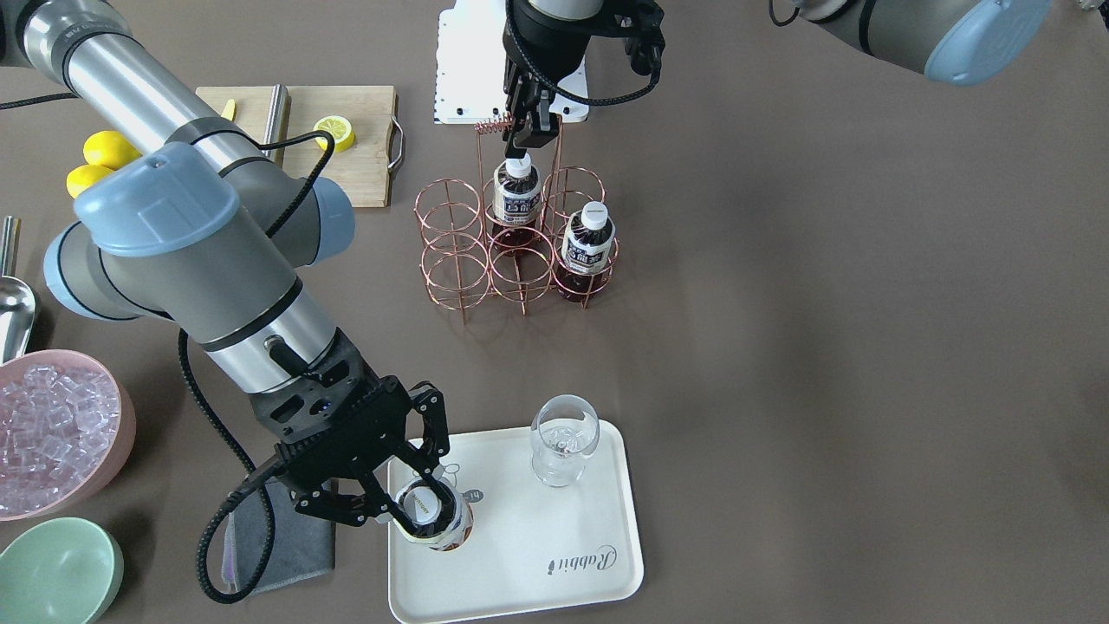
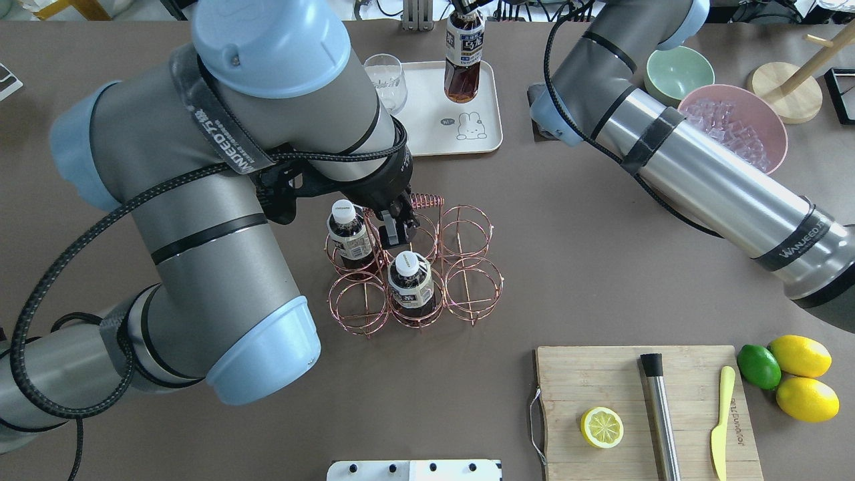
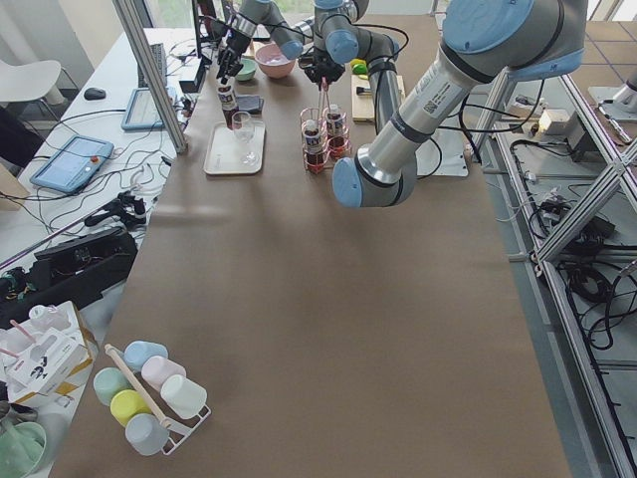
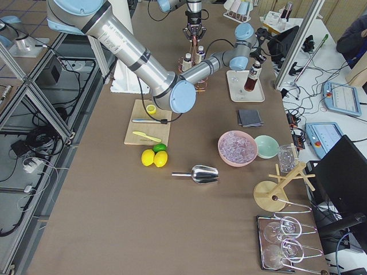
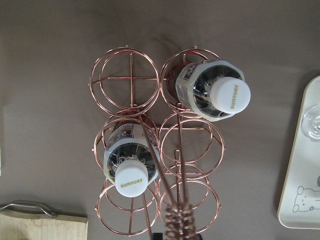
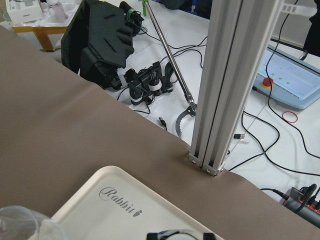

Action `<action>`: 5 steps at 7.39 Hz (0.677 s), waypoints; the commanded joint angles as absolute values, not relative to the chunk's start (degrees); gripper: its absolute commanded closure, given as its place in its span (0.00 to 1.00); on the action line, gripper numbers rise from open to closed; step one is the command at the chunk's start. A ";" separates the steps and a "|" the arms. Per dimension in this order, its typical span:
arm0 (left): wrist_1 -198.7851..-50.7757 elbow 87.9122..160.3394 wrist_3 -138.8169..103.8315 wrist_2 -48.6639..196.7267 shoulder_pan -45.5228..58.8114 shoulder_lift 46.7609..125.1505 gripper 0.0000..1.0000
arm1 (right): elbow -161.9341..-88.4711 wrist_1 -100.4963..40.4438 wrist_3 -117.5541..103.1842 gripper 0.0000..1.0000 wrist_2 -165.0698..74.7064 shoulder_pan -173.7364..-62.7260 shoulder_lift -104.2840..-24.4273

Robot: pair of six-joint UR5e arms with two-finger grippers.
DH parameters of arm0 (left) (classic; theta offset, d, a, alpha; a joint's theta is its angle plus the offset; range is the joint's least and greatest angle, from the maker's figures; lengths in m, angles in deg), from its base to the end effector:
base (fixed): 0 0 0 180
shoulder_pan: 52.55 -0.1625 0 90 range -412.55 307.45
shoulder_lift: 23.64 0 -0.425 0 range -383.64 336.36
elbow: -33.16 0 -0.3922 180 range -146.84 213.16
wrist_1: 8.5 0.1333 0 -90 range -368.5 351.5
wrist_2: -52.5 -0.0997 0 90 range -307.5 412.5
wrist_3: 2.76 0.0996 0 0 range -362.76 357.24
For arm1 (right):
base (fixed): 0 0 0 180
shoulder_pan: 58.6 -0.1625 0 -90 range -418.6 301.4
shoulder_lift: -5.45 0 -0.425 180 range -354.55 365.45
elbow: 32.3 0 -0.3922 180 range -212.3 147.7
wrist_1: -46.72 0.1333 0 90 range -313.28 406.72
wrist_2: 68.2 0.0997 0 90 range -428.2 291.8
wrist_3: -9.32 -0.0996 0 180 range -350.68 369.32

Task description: Take tea from basket to plate

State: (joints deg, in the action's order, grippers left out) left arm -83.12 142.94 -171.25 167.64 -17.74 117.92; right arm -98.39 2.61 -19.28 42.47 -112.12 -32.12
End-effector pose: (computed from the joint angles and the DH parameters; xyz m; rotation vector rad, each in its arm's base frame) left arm 0.4316 -0.4109 0.0230 -0.8223 0.8336 -1.5654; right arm -0.3955 -0.7000 0.1634 0.9195 -0.9538 -0.3510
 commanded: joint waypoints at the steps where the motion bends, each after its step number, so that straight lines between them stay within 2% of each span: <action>1: -82.25 143.45 -171.16 167.81 -17.05 117.95 1.00 | -97.07 7.69 -19.69 1.00 38.50 -109.41 -34.00; 5: -78.64 144.43 -168.09 172.01 -10.30 118.22 1.00 | -97.07 7.78 -19.86 1.00 38.06 -108.70 -34.54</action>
